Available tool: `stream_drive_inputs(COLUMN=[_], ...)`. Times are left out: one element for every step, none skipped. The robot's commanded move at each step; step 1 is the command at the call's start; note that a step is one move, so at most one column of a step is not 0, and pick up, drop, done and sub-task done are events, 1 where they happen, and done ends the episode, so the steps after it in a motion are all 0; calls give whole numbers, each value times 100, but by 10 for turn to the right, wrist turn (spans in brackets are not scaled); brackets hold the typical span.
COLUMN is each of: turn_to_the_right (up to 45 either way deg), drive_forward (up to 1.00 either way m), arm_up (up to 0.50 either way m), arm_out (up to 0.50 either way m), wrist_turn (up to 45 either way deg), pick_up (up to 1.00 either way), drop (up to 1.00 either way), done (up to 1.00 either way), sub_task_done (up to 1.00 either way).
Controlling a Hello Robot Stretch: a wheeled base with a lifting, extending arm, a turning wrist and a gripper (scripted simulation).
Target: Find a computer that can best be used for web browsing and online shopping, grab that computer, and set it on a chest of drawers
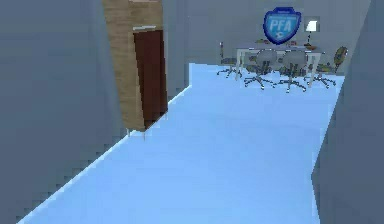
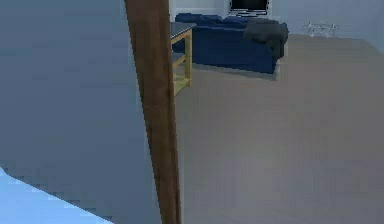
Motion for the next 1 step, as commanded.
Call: stream_drive_inputs(turn_to_the_right=[30], drive_forward=[0], arm_up=[0], arm_out=[0], wrist_turn=[0], pick_up=[0], drop=[0], done=[0], sub_task_done=[0])
